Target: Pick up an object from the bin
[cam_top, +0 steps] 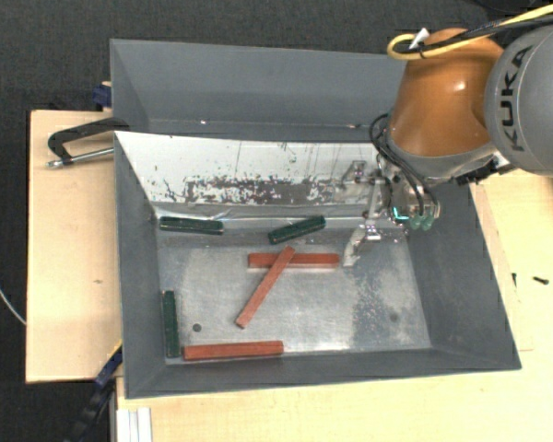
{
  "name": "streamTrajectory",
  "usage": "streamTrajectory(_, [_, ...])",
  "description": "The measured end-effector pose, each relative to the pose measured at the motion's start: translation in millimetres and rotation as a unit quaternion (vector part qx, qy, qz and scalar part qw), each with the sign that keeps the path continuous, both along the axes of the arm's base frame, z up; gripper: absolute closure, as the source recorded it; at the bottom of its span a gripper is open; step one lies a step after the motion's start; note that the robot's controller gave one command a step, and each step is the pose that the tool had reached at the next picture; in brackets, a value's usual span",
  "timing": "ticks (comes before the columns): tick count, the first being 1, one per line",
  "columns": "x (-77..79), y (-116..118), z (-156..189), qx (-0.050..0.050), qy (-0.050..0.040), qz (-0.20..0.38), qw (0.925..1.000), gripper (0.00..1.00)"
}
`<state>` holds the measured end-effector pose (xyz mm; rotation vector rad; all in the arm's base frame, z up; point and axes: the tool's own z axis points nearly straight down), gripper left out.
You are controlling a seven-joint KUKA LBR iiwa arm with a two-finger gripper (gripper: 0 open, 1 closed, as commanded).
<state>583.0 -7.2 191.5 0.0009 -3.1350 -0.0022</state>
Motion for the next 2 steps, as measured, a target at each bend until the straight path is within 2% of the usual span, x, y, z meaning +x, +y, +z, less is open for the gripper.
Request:
streamTrajectory(1, [1.6,0,5,0.000,-0.0044,0.000,1.0000,0.00])
streamTrajectory(2, [-1.5,2,-38,0.000,-0.0081,0.012,0.9999,0.00])
